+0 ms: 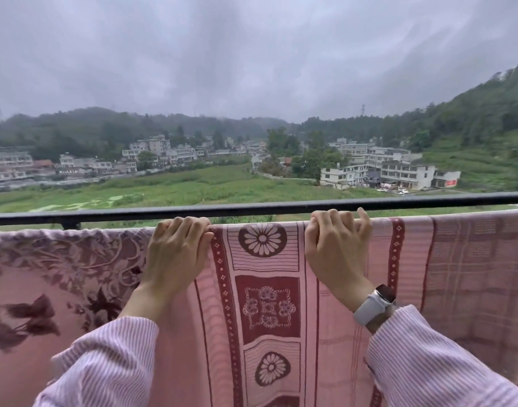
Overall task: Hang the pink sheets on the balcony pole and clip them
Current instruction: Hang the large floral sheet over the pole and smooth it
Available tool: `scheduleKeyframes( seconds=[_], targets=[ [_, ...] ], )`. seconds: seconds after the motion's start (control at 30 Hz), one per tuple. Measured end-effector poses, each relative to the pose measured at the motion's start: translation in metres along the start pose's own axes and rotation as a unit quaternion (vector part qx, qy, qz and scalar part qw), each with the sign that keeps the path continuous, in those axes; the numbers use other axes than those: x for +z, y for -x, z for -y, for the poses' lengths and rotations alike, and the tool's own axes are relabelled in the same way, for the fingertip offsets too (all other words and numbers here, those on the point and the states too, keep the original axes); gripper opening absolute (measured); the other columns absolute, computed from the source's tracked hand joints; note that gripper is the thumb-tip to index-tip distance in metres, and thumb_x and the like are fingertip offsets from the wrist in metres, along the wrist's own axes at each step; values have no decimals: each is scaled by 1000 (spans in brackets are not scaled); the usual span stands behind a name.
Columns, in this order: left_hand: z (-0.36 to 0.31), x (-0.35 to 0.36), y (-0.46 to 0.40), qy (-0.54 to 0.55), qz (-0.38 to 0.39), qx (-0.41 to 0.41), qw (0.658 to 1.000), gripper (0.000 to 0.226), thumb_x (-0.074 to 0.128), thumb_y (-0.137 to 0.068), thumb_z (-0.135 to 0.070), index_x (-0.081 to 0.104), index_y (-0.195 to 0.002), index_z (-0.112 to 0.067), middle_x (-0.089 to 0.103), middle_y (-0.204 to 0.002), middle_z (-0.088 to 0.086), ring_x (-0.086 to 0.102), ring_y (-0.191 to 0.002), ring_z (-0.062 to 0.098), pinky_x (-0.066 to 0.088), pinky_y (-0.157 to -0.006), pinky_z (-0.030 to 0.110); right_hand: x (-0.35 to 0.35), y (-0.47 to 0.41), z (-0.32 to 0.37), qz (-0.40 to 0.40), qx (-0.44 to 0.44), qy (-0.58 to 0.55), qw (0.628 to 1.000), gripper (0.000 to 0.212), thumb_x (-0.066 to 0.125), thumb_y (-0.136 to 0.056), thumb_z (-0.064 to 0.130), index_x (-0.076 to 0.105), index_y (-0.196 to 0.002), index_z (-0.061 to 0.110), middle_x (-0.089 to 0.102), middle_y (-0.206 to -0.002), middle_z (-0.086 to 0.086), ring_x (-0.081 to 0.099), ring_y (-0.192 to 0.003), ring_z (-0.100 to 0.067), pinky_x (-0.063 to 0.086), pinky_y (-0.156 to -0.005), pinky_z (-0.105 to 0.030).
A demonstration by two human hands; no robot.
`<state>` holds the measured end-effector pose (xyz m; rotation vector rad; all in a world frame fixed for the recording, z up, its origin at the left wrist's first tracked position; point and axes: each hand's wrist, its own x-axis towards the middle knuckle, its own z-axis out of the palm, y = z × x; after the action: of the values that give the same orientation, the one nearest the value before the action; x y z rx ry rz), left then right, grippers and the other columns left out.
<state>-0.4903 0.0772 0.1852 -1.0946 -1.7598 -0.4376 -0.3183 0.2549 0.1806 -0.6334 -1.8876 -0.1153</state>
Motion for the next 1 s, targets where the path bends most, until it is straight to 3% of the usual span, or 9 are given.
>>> scheduleKeyframes(
  seconds=[0.1, 0.23, 0.43, 0.6, 0.7, 0.83, 0.9, 1.0],
  targets=[
    [7, 1, 8, -3, -29, 11, 1000, 37, 28, -97, -29, 58, -101, -8, 66, -90, 6, 61, -80, 24, 37, -80, 33, 8, 3, 46, 30, -41, -64, 997, 37, 29, -86, 32, 58, -101, 17, 64, -90, 3, 57, -91, -17, 11, -111, -50],
    [50, -3, 23, -15, -29, 7, 999, 33, 32, -96, -28, 56, -109, -9, 65, -101, 6, 55, -93, 22, 36, -88, 35, 34, 19, 100, 47, -159, -44, 985, 34, 35, -87, 31, 51, -115, 19, 60, -104, 0, 53, -99, -18, 21, -109, -51],
    [146, -18, 44, -9, -1, 41, 999, 38, 29, -96, -35, 56, -106, -9, 66, -94, 7, 61, -86, 27, 36, -83, 35, 49, 20, 118, 29, -120, 58, 991, 33, 27, -92, 33, 50, -110, 18, 57, -98, -3, 51, -90, -23, 23, -99, -44],
    [203, -26, 65, 34, -17, 44, 998, 35, 32, -95, -28, 55, -116, -10, 65, -106, 6, 56, -98, 23, 33, -93, 36, 50, 20, 138, 28, -29, 68, 997, 30, 22, -91, 31, 47, -97, 15, 52, -90, -4, 50, -89, -26, 20, -106, -54],
    [220, -28, 75, 79, -45, 12, 996, 36, 31, -95, -24, 52, -120, -11, 64, -111, 7, 53, -103, 20, 28, -101, 38, 51, 23, 165, 21, 15, 47, 999, 34, 26, -90, 31, 51, -104, 13, 56, -97, -5, 52, -100, -24, 11, -110, -60],
    [240, -32, 79, 127, -45, -32, 990, 37, 31, -94, -29, 53, -119, -12, 65, -107, 5, 54, -100, 16, 20, -105, 38, 72, 27, 239, 34, -134, -31, 990, 39, 35, -89, 32, 46, -122, 12, 59, -113, -3, 47, -110, -15, 13, -111, -53],
    [254, -32, 81, 127, -37, -56, 990, 39, 30, -95, -36, 55, -114, -15, 67, -100, 3, 54, -96, 17, 21, -103, 36, 87, 26, 266, 59, -178, -31, 982, 41, 34, -91, 37, 47, -124, 16, 62, -108, 1, 53, -101, -16, 21, -107, -46],
    [270, -30, 84, 114, -34, -38, 992, 35, 34, -93, -39, 55, -111, -17, 66, -93, 2, 49, -91, 12, 25, -92, 32, 99, 23, 273, 35, -189, 31, 981, 32, 34, -94, 35, 56, -111, 20, 61, -89, 3, 53, -79, -18, 27, -80, -33]
  ],
)
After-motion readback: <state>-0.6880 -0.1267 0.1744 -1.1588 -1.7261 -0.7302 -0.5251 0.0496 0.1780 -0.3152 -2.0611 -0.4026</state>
